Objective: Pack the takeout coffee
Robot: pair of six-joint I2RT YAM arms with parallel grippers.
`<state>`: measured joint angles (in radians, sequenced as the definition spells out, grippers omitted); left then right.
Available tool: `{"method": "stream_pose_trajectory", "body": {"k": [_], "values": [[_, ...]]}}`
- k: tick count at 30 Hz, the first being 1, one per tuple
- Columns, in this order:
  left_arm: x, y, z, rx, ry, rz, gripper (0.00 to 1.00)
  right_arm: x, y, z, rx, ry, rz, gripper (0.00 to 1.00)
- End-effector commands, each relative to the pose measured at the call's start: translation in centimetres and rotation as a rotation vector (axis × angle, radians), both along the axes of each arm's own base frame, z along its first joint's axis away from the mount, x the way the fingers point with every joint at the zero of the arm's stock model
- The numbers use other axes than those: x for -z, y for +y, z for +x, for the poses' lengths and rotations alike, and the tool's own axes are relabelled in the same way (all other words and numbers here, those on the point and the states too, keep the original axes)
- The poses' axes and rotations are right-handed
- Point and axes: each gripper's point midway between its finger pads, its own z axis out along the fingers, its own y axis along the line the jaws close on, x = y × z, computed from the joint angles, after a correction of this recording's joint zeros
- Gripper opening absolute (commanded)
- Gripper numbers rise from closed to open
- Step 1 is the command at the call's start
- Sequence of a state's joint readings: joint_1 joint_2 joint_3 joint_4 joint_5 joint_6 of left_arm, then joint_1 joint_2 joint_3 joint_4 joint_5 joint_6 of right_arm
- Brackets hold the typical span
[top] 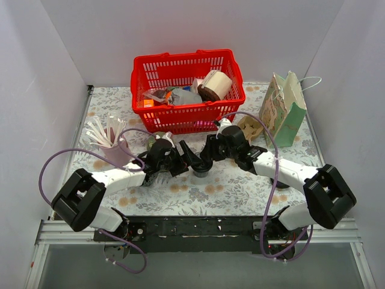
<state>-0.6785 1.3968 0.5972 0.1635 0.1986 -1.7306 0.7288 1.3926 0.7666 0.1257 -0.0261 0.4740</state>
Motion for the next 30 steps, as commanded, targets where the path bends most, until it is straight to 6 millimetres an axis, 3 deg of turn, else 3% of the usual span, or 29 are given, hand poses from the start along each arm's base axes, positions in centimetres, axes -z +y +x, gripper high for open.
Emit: {"method": "stream_pose_trajectory", "body": {"k": [1, 6, 13, 16, 30], "values": [[-0.9, 0.1, -0.6, 0.034, -0.016, 0.021, 0.87, 1.1, -0.4, -1.5, -0.007, 0.155, -0.078, 0.52], [-3.3, -0.3, 0.1, 0.033, -0.080, -0.009, 0.93, -0.4, 0.2, -0.9, 0.011, 0.157, -0.056, 0.57], [-4.5, -0.1, 0.6, 0.016, -0.122, -0.009, 0.98, -3.2, -0.1, 0.0, 0.055, 0.090, -0.022, 0.70], [-4.8, -0.3, 0.7, 0.016, -0.126, -0.016, 0.98, -3.3, -0.6, 0.1, 0.077, 0.083, -0.031, 0.76], [-3.8, -0.7, 1.3, 0.012, -0.089, 0.007, 0.95, -0.9, -1.4, -3.1, 0.185, 0.331, 0.017, 0.74]]}}
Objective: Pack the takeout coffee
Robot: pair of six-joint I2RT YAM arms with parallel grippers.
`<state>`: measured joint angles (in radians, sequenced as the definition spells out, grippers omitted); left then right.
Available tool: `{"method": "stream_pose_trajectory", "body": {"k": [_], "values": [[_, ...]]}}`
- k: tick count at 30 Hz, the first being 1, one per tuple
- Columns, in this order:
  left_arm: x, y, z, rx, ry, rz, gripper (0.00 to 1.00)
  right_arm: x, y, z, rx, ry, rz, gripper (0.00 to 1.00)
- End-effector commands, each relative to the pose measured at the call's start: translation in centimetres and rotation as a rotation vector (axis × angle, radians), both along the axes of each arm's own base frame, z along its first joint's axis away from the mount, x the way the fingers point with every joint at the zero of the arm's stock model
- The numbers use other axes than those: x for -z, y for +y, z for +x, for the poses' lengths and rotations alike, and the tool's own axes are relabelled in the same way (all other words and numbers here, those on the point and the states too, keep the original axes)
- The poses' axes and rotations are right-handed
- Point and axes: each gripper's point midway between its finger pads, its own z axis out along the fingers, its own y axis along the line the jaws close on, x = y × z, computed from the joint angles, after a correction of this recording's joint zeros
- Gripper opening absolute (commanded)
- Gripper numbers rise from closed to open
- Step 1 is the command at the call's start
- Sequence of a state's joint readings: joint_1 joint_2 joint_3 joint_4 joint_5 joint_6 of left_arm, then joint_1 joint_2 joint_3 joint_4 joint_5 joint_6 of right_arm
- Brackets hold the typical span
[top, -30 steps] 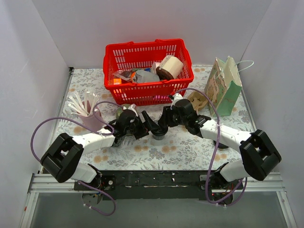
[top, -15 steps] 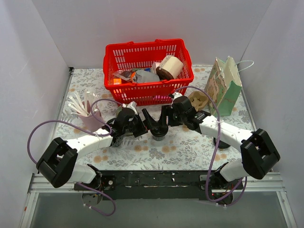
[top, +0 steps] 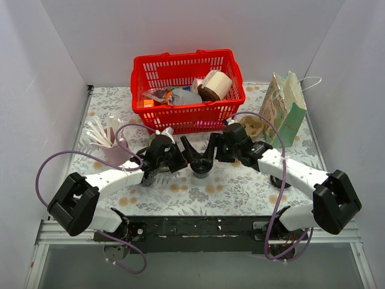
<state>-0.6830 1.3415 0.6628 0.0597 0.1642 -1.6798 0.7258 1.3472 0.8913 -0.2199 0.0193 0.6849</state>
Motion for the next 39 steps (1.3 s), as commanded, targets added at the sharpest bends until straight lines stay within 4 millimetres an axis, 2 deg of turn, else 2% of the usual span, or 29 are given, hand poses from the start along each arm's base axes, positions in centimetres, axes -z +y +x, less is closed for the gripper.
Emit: {"method": "stream_pose_trajectory", "body": {"k": [1, 9, 14, 15, 22, 25, 29, 32, 33, 35, 39], "values": [[-1.2, -0.9, 0.6, 0.015, -0.024, -0.024, 0.94, 0.6, 0.4, -1.7, 0.022, 0.128, 0.033, 0.74], [-0.5, -1.4, 0.5, 0.031, 0.011, -0.033, 0.86, 1.1, 2.0, -2.8, 0.004, 0.195, 0.145, 0.63], [0.2, -1.5, 0.2, 0.036, 0.030, -0.033, 0.77, 2.0, 2.2, -3.3, 0.017, 0.230, 0.161, 0.56], [0.3, -1.5, 0.0, 0.040, 0.040, -0.038, 0.72, 2.1, 2.1, -3.3, 0.024, 0.234, 0.162, 0.54], [1.1, -1.8, -0.9, 0.059, 0.090, -0.060, 0.67, 2.8, 2.2, -3.6, 0.027, 0.259, 0.169, 0.36], [1.4, -1.6, -1.0, 0.054, 0.095, -0.055, 0.66, 3.0, 2.3, -3.7, 0.022, 0.261, 0.187, 0.32], [1.7, -1.0, -1.0, 0.039, 0.089, -0.032, 0.65, 3.2, 2.2, -3.3, -0.019, 0.173, 0.197, 0.27], [2.4, -0.3, -1.2, 0.027, 0.089, 0.005, 0.63, 4.1, 1.3, -2.2, -0.096, 0.035, 0.093, 0.18], [2.7, 0.0, -1.3, 0.022, 0.091, 0.016, 0.62, 5.1, 0.7, -2.1, -0.104, 0.001, 0.064, 0.17], [3.3, 0.3, -1.6, 0.019, 0.100, 0.029, 0.62, 5.5, 0.4, -1.8, -0.171, -0.104, 0.042, 0.17], [4.0, 0.7, -1.9, 0.014, 0.115, 0.040, 0.62, 6.7, 0.3, -1.7, -0.215, -0.161, 0.002, 0.20]]}}
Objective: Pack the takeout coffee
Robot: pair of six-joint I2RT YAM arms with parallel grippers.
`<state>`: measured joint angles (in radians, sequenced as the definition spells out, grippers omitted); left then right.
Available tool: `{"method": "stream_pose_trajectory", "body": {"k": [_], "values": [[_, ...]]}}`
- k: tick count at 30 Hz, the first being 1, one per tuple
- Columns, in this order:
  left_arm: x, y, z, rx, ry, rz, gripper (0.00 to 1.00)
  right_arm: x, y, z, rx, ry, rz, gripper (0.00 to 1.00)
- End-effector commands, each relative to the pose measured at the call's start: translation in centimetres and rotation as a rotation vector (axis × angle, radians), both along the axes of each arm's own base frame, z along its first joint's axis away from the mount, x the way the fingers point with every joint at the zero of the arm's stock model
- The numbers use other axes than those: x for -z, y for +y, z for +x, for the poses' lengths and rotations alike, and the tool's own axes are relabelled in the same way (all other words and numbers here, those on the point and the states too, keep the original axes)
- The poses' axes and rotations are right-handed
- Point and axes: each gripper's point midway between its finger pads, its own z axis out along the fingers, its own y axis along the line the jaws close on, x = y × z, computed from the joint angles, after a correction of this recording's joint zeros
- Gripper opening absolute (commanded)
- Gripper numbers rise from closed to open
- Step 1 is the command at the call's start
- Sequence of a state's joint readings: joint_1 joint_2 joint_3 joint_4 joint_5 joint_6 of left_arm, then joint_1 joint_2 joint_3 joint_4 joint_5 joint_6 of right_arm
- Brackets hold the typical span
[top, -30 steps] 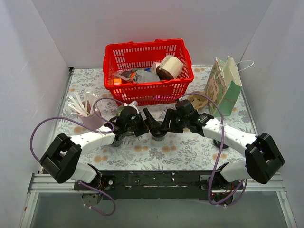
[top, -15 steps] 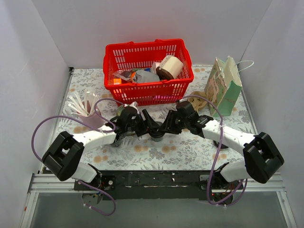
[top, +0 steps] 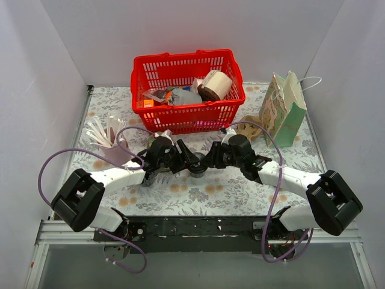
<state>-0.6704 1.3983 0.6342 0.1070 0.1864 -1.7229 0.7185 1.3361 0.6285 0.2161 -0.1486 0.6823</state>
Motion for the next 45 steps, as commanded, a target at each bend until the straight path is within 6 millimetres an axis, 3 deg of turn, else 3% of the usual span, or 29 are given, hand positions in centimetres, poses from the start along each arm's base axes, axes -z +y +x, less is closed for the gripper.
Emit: {"method": "stream_pose_trajectory", "body": {"k": [1, 9, 12, 15, 18, 21, 27, 32, 33, 34, 40, 45], "values": [[1.9, 0.7, -1.9, 0.031, 0.047, 0.050, 0.62, 4.4, -1.8, -0.1, -0.077, -0.120, -0.192, 0.20], [2.3, 1.1, -1.9, 0.023, 0.053, 0.079, 0.62, 6.4, -4.0, 0.0, -0.147, -0.366, -0.288, 0.21], [2.4, 1.1, -2.0, 0.021, 0.064, 0.076, 0.62, 6.6, -4.4, 0.3, -0.107, -0.323, -0.315, 0.24], [2.0, 0.9, -1.9, 0.014, 0.063, 0.063, 0.62, 5.1, -3.1, 0.0, -0.102, -0.196, -0.281, 0.37], [1.1, 0.7, -1.7, 0.009, 0.053, 0.040, 0.63, 2.8, -2.0, -0.2, -0.109, -0.105, -0.272, 0.43], [0.4, 0.4, -1.5, 0.016, 0.036, 0.030, 0.66, 2.1, -2.2, -0.1, -0.043, 0.000, -0.302, 0.51], [-0.6, 0.0, -0.4, 0.015, 0.005, 0.036, 0.76, 1.9, -2.4, 1.2, 0.016, 0.066, -0.356, 0.59], [-3.0, 0.4, 0.8, -0.010, -0.082, 0.056, 0.86, -0.8, -0.8, 2.5, 0.027, 0.046, -0.295, 0.69], [-3.6, 0.4, 1.1, -0.019, -0.096, 0.056, 0.89, -1.3, -0.8, 2.7, 0.036, 0.041, -0.289, 0.70], [-3.7, 0.8, 1.3, -0.035, -0.103, 0.075, 0.98, -1.8, -0.7, 2.9, 0.043, 0.036, -0.286, 0.71], [-5.0, 1.9, 2.5, -0.061, -0.164, 0.127, 0.98, -3.1, -1.9, 2.6, 0.136, 0.046, -0.240, 0.75], [-5.6, 2.0, 3.1, -0.055, -0.180, 0.097, 0.98, -4.0, -1.9, 0.8, 0.150, 0.080, -0.125, 0.75]]}}
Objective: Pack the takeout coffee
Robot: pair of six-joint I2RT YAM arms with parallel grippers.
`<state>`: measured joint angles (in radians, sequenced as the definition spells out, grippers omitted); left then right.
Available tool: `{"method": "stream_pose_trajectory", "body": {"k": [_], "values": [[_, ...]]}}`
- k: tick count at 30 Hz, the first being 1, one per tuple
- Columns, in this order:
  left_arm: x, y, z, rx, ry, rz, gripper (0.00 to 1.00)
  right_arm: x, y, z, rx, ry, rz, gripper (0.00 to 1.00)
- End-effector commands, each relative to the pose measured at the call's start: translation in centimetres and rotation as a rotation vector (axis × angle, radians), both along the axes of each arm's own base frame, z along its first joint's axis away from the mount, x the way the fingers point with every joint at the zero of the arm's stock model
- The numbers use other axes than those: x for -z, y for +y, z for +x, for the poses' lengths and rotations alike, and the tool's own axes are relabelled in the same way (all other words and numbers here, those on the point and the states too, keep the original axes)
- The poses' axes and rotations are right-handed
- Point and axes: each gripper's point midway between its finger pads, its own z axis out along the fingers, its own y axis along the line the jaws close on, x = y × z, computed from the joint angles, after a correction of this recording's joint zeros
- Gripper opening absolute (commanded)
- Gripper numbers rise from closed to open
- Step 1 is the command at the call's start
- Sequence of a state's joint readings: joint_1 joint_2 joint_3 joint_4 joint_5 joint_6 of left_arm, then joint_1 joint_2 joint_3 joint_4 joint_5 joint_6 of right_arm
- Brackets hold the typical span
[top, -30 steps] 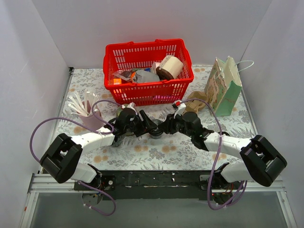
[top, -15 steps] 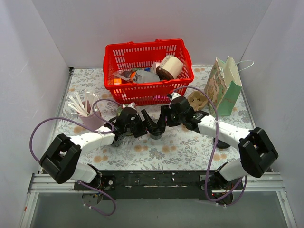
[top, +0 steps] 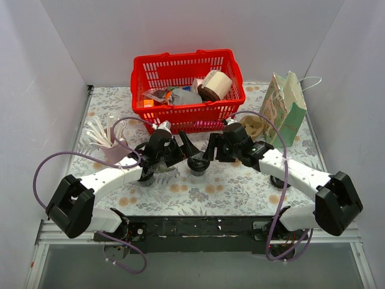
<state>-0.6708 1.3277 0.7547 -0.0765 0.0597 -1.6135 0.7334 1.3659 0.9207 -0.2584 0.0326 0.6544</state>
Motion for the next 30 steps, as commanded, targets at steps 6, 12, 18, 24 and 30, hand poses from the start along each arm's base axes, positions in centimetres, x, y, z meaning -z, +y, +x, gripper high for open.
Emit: {"method": "stream_pose_trajectory", "body": {"k": [6, 12, 18, 24, 30], "values": [[-1.8, -0.6, 1.2, 0.056, -0.040, -0.063, 0.97, -0.4, 1.2, -2.7, 0.082, 0.130, 0.246, 0.75], [-1.0, -1.1, 0.9, 0.087, -0.031, -0.084, 0.89, 0.0, 1.7, -2.5, 0.124, 0.154, 0.306, 0.72], [0.3, -1.4, 0.6, 0.102, -0.003, -0.088, 0.78, -0.8, 2.5, -2.2, 0.121, 0.128, 0.383, 0.69], [1.2, -1.4, -0.2, 0.117, 0.039, -0.091, 0.74, -0.3, 2.8, -2.4, 0.102, 0.152, 0.367, 0.66], [1.4, -0.4, -0.5, 0.079, 0.034, -0.069, 0.74, 0.4, 3.3, -2.5, 0.072, 0.186, 0.339, 0.61]]}}
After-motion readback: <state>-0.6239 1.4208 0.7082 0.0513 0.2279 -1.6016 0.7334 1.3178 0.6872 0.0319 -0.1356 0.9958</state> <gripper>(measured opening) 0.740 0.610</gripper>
